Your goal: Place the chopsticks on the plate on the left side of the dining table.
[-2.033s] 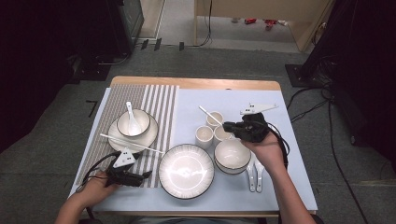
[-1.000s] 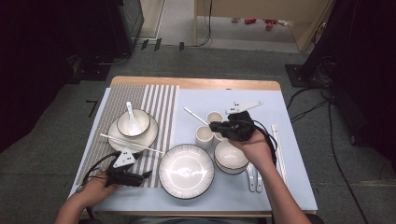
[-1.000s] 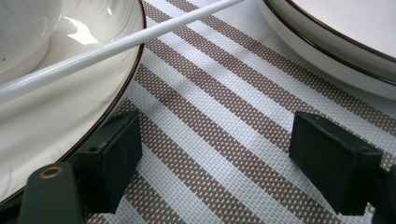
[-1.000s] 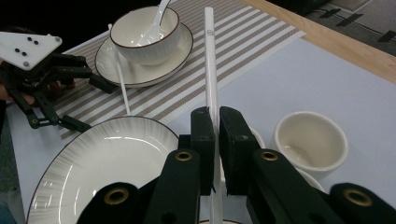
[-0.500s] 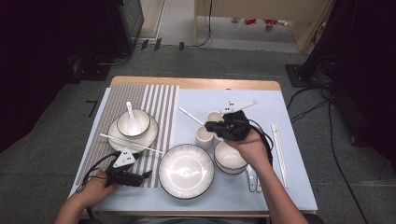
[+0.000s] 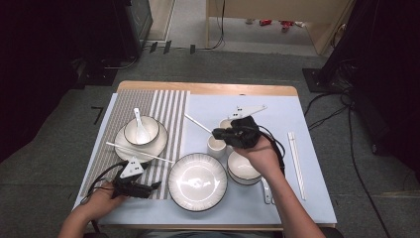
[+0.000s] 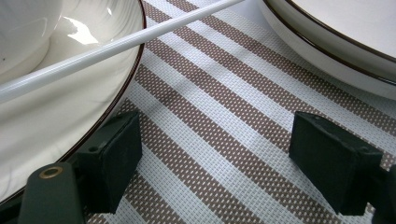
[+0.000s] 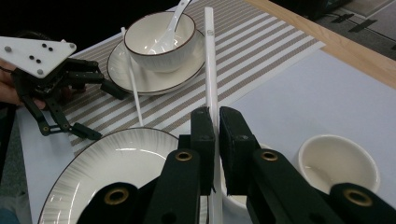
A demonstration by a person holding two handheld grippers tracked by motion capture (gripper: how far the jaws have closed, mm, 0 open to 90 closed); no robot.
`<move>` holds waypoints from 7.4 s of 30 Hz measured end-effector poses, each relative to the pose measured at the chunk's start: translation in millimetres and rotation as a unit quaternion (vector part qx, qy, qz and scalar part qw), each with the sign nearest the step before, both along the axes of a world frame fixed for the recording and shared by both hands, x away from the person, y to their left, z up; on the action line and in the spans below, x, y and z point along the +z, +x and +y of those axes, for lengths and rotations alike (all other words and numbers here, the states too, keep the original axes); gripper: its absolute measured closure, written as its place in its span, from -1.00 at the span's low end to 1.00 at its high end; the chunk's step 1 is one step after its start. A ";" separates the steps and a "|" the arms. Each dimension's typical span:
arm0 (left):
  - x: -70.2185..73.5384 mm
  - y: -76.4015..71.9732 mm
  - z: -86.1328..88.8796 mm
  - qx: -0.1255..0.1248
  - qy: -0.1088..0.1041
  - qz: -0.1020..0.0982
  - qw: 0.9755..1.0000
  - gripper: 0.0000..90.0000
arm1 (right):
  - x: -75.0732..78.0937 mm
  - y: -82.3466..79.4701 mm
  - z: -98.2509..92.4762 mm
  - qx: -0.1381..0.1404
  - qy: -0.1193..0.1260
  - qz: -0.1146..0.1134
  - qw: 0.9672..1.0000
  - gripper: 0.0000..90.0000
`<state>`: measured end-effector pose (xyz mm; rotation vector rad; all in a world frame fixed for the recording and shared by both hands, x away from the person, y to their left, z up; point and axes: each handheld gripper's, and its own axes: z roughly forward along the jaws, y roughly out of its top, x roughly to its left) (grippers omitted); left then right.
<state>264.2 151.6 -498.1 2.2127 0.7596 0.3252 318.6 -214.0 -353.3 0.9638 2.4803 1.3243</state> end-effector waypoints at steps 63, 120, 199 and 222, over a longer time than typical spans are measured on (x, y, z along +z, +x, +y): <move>0.1 0.0 -0.1 0.000 0.000 0.000 1.000 -0.61 | -7.2 9.9 53.3 0.038 -0.006 0.000 0.999 0.89; 0.0 0.0 0.0 0.000 0.000 0.001 1.000 -0.61 | -8.8 22.9 104.3 0.081 -0.005 -0.003 0.997 0.89; 0.1 -0.1 -0.2 0.000 0.001 0.000 1.000 -0.61 | -42.4 36.6 175.4 0.138 -0.029 0.003 0.990 0.89; 0.1 -0.1 -0.1 -0.001 0.001 -0.001 1.000 -0.61 | -53.4 35.9 193.0 0.149 -0.022 0.004 0.989 0.89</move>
